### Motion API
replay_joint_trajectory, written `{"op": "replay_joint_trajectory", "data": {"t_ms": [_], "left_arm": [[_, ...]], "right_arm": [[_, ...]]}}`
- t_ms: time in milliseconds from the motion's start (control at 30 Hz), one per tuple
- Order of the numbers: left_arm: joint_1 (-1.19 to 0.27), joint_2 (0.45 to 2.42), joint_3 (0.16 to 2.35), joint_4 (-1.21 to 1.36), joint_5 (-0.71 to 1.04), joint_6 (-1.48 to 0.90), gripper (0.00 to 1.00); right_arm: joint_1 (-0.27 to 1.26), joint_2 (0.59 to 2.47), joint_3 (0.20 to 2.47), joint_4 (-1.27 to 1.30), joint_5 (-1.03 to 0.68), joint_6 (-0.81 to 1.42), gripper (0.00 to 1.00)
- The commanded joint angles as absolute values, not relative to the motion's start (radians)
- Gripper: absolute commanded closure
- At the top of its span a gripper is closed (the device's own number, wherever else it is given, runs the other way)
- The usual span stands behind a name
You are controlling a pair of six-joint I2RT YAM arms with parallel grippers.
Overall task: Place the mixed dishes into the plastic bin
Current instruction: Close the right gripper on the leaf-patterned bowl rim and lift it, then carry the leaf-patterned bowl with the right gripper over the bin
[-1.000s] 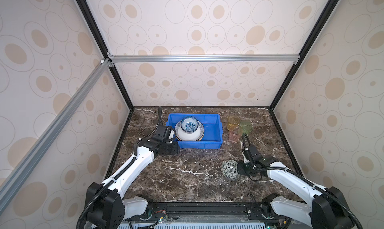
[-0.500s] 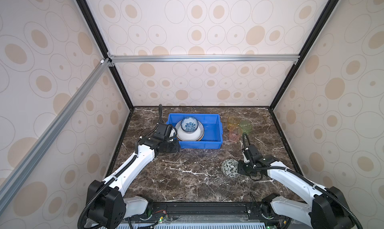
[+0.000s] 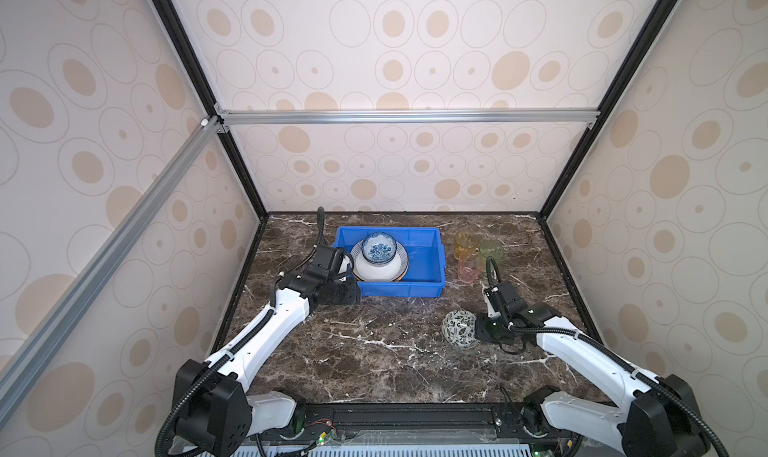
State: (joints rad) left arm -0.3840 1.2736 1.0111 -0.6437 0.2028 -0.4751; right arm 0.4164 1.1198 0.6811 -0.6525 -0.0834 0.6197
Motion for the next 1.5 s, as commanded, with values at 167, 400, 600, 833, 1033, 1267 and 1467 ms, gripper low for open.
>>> {"op": "replay_joint_trajectory", "data": {"t_ms": [167, 400, 600, 833, 1033, 1267, 1467], "left_arm": [[-0.391, 1.242, 1.046, -0.641, 0.184, -0.466, 0.6], [-0.391, 1.222, 1.042, -0.646, 0.18, -0.453, 0.6], [-0.391, 1.204, 1.04, -0.647, 0.175, -0.449, 0.6], [-0.391, 1.181, 1.032, -0.646, 0.178, -0.445, 0.6], [-0.391, 1.17, 1.017, -0.647, 0.181, -0.442, 0.6], [-0.391, 1.166, 1.007, -0.645, 0.177, -0.436, 0.6], [-0.391, 1.179, 1.002, -0.633, 0.173, -0.431, 0.6]], "right_arm": [[0.41, 1.077, 0.754, -0.691, -0.103, 0.626, 1.0], [0.411, 1.082, 0.815, -0.7, -0.118, 0.628, 1.0], [0.412, 1.104, 0.864, -0.684, -0.141, 0.631, 1.0], [0.411, 1.146, 0.917, -0.658, -0.176, 0.638, 1.0], [0.414, 1.194, 0.961, -0.647, -0.2, 0.638, 1.0], [0.432, 1.246, 1.022, -0.629, -0.196, 0.633, 1.0], [0.462, 1.307, 1.095, -0.626, -0.193, 0.62, 1.0]]}}
